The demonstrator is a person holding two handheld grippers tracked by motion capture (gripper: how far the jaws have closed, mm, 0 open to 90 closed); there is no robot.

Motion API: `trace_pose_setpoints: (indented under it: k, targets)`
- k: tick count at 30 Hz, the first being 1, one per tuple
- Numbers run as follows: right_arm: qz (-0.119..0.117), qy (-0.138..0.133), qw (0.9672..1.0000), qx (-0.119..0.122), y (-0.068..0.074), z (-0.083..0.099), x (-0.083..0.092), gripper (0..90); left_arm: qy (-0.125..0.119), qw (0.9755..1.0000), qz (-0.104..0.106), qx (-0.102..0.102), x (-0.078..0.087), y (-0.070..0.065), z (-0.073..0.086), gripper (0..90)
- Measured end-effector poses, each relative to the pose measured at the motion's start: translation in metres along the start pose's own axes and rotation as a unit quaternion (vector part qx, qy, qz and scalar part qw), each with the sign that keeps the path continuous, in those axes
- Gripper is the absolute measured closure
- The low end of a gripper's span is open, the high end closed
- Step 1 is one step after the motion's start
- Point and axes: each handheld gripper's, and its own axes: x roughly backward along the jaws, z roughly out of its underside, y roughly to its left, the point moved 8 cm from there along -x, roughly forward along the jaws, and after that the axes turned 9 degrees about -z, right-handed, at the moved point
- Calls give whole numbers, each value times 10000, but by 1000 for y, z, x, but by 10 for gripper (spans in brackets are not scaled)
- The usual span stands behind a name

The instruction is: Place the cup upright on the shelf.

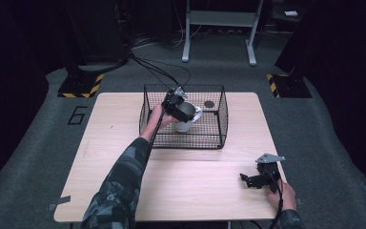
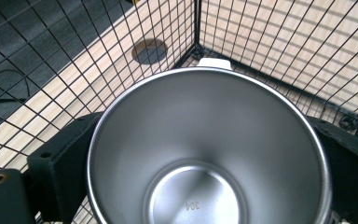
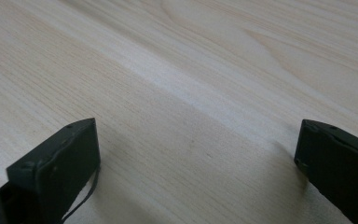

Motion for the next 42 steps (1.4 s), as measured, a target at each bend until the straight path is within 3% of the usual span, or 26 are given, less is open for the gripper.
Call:
trace_pose_setpoints:
  k: [7, 13, 21, 25, 28, 33, 42]
  targets:
    - [-1, 0, 10000, -1, 0, 0, 0, 0, 75, 9999, -57, -95, -8, 0, 3, 62]
    - [-1, 1, 10000, -1, 0, 0, 0, 0, -1, 9999, 32, -137, -11, 3, 5, 62]
    - [0, -1, 10000, 0, 0, 0, 0, 0, 289, 9995, 34, 81, -6, 6, 10, 59]
    - [1, 0, 10000, -2, 0, 0, 0, 0, 346, 9994, 41, 77, -5, 7, 11, 56]
    - [0, 0, 10000, 0, 0, 0, 0, 0, 368, 9991, 25, 187, -3, 7, 12, 55]
    - [-57, 24, 10000, 24, 1, 0, 1, 0, 266, 9994, 23, 222, 1, 6, 9, 4]
    - [1, -1, 10000, -2, 0, 0, 0, 0, 97, 9996, -31, 247, 20, 7, -1, 2]
